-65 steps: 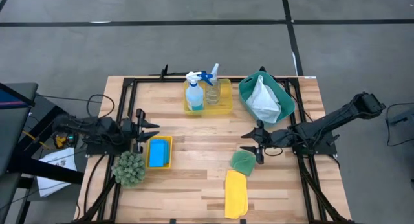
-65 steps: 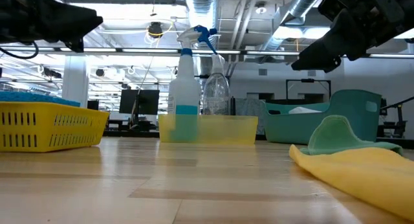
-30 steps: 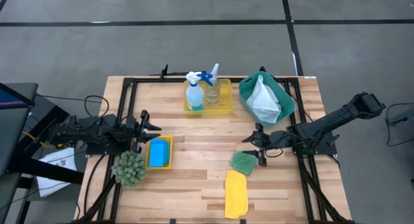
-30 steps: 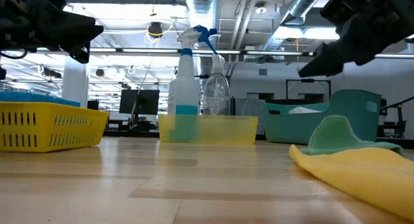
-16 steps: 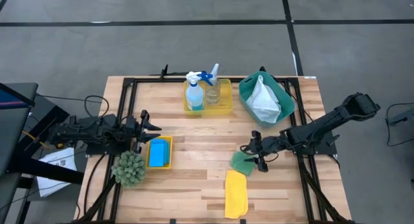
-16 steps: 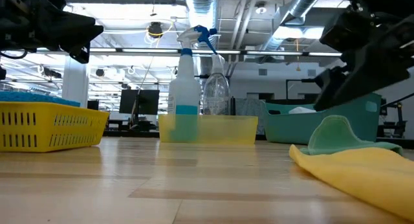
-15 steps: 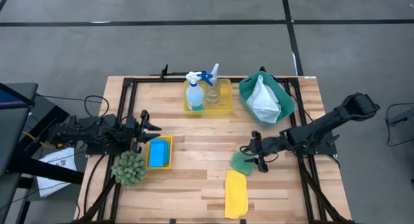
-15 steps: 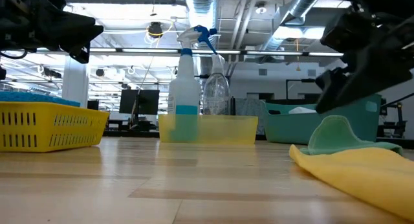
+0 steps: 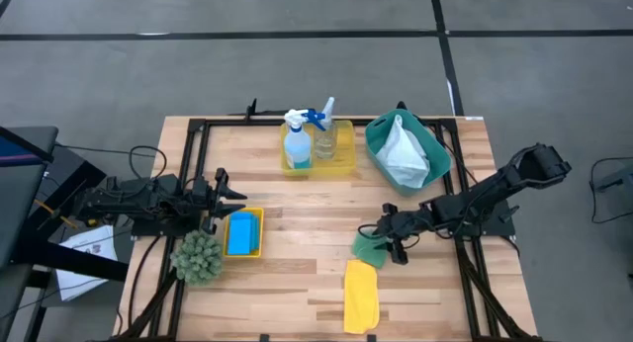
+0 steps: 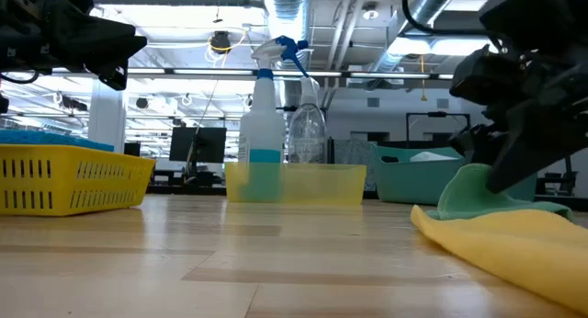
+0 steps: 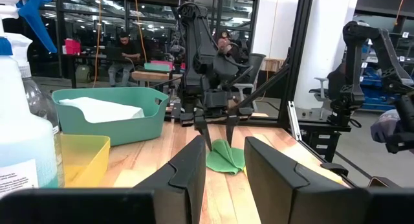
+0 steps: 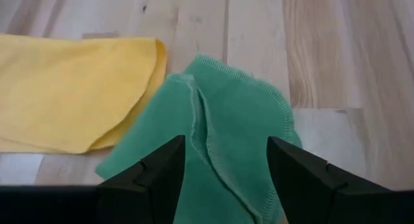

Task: Pick & Place Kitchen Items
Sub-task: Put the green microfiber cloth into the green bin

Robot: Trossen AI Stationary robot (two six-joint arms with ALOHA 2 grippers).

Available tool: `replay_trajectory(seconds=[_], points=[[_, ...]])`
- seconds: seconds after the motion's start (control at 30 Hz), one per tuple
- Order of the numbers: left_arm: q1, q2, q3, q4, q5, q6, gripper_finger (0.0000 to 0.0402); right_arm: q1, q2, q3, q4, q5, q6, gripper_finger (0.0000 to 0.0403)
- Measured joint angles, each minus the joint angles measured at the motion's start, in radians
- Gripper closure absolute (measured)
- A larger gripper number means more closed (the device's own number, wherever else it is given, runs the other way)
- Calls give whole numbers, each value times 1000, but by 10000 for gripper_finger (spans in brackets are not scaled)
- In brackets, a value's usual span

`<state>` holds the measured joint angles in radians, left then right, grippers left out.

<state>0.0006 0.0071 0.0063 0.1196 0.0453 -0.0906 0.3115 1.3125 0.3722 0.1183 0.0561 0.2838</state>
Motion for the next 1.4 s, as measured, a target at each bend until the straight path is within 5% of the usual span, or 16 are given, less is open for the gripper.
replay_trajectory(seconds=[0.2,0.47,0.7,1.2,1.4], points=[[0,0,0,0,0,0,298,-19,1,1,2,-7,-35,244],[0,0,0,0,0,0,298,-20,-5,1,23,-8,-105,389],[0,0,0,0,0,0,298,-20,-5,35,24,2,-157,399],[0,0,0,0,1,0,298,-19,-5,156,17,386,-243,402],[0,0,0,0,1,0,298,-18,-49,164,43,464,-233,402]])
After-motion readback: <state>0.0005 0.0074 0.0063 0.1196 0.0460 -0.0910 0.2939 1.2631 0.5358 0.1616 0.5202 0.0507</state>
